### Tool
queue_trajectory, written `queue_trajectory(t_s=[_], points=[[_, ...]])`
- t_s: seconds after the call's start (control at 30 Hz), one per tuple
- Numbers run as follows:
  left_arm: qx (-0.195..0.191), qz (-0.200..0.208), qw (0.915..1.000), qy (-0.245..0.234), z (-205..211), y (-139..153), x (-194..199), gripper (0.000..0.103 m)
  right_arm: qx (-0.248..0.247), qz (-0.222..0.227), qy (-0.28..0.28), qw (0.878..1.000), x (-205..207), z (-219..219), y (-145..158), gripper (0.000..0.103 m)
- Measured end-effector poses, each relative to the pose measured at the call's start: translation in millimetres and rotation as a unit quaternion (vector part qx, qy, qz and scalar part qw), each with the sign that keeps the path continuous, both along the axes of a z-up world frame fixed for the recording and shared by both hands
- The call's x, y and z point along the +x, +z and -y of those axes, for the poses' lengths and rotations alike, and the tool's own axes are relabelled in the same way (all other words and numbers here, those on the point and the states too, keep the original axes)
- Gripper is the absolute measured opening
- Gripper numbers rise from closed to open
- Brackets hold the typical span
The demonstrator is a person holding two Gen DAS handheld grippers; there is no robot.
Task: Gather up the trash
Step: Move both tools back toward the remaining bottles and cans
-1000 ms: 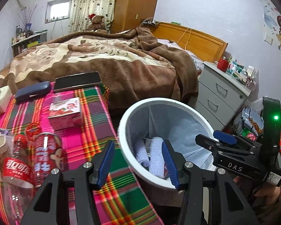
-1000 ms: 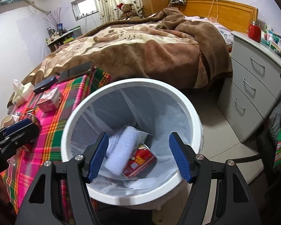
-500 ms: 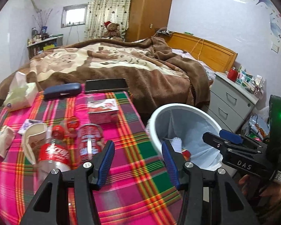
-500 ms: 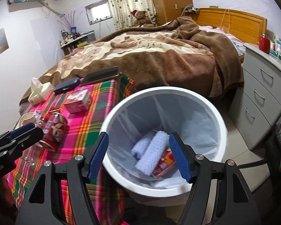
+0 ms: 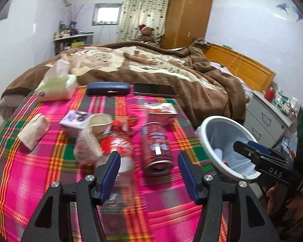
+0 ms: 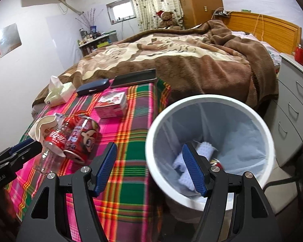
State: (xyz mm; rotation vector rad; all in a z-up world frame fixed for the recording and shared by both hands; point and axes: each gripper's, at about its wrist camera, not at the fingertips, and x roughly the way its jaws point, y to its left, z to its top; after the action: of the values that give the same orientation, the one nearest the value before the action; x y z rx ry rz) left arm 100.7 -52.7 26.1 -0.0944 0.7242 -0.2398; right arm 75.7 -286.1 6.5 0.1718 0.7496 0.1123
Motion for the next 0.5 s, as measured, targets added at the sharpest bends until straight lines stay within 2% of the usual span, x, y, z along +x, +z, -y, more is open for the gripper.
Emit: queue_trajectory(t_s=[0.23,0.5], points=[[0.004,-0.012,0.9993,0.034,-31.0,-10.1,-0.3,0.06,0.006,-0.001,0.018,1.0,7.3,-17.9,-1.1,0.069],[0.006,-0.031,0.9992,0.025,-35.8,-25.8,7.3,0.06,0.009,-0.009,0.043,0.999,21.1,-37.5,-1.6,0.069]])
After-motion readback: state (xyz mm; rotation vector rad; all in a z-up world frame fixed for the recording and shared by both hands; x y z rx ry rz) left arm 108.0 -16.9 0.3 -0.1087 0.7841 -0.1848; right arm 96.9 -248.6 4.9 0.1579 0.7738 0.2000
